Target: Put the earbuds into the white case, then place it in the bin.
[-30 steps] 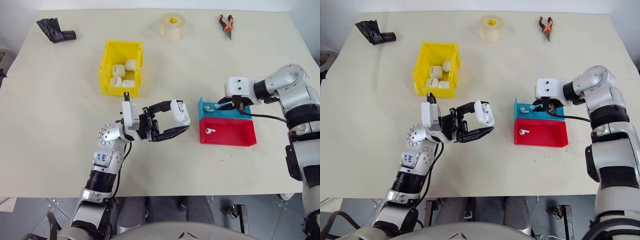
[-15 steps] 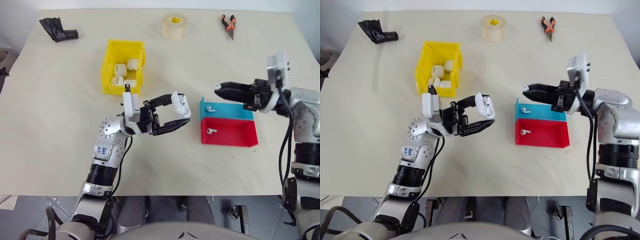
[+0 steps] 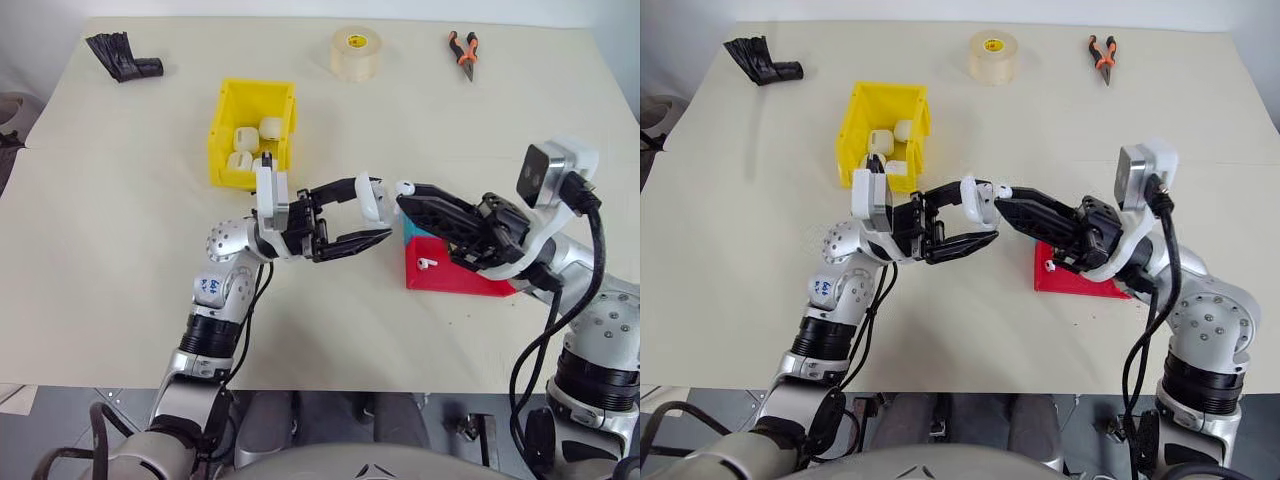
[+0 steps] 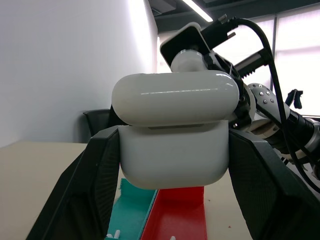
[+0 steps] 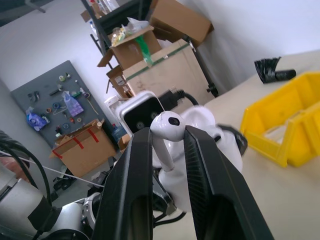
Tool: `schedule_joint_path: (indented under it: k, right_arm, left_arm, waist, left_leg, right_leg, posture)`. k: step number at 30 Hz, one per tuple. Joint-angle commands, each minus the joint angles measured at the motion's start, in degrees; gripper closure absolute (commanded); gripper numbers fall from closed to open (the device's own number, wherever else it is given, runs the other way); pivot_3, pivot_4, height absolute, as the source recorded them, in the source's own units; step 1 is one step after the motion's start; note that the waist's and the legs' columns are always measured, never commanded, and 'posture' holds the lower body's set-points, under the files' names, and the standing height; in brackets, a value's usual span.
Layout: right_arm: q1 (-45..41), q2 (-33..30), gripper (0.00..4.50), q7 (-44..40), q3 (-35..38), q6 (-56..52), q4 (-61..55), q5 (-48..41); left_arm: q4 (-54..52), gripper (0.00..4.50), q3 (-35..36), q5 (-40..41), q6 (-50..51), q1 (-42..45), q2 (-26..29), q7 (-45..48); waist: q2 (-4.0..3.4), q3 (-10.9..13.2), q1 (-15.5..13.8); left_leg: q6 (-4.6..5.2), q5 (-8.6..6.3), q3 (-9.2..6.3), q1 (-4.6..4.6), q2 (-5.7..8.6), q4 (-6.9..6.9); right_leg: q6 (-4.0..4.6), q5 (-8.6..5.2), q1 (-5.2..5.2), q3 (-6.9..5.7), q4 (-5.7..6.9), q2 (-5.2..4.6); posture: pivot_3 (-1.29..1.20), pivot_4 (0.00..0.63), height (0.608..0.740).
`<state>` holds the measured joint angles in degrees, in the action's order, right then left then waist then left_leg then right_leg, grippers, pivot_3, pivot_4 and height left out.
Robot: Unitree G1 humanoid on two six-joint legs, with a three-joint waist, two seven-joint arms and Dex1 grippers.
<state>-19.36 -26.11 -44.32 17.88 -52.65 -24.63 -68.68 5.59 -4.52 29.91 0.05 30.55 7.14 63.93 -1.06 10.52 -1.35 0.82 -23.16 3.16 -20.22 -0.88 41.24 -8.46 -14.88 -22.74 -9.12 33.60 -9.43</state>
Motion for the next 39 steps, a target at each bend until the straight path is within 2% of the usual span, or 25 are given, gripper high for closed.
schedule_joint_path:
  k: [1, 12, 17, 30, 39]
  right_arm:
    - [0.52, 0.77, 3.93, 0.99, -1.16, 2.14, -2.42, -1.72]
    - [2.81, -0.08, 3.93, -1.69, -5.91, 7.57, -0.04, 4.66]
    - [5.02, -2.69, 3.93, -5.23, -8.75, 10.64, 0.15, 9.67]
    - [4.33, -5.79, 3.93, -6.29, -9.92, 11.75, 1.32, 10.47]
    - [2.47, -6.97, 1.03, -7.77, -9.18, 11.48, 1.66, 9.58]
  left_arm:
    - [-0.31, 1.68, 0.40, 1.34, -0.03, 0.55, -0.59, 0.24]
    - [-1.40, 1.68, 0.67, 1.51, 0.37, -0.06, -0.79, 0.07]
    - [-1.46, 1.68, 1.19, 1.91, 0.63, 0.31, -1.07, -0.43]
    - [-1.14, 1.68, 1.66, 2.26, 0.72, 0.68, -1.46, -0.76]
    - [-1.81, 1.68, 1.50, 1.83, 1.13, 0.11, -1.47, 0.08]
  waist:
    - [0.00, 0.00, 0.01]
    - [0.00, 0.00, 0.00]
    - [0.00, 0.00, -0.04]
    - [0.01, 0.00, -0.03]
    - [0.02, 0.00, -0.10]
  left_leg:
    - [0.00, 0.00, 0.00, 0.00, 0.00, 0.00]
    - [0.00, 0.00, 0.01, 0.00, 0.00, -0.01]
    - [0.00, 0.00, 0.01, 0.00, 0.01, -0.01]
    - [0.00, 0.00, 0.01, 0.00, 0.00, -0.02]
    - [0.01, 0.00, 0.00, 0.00, 0.00, -0.01]
  right_leg:
    - [0.00, 0.00, 0.00, 0.00, 0.00, 0.00]
    - [0.00, 0.00, 0.00, 0.00, -0.01, 0.00]
    - [0.00, 0.00, 0.00, 0.00, -0.02, 0.00]
    - [0.00, 0.00, 0.00, 0.00, -0.02, 0.00]
    - [0.00, 0.00, 0.01, 0.00, -0.03, 0.00]
  posture:
    - [0.00, 0.150, 0.740]
    - [0.00, 0.150, 0.740]
    - [0.00, 0.150, 0.740]
    - [0.00, 0.150, 0.740]
    - [0.00, 0.150, 0.740]
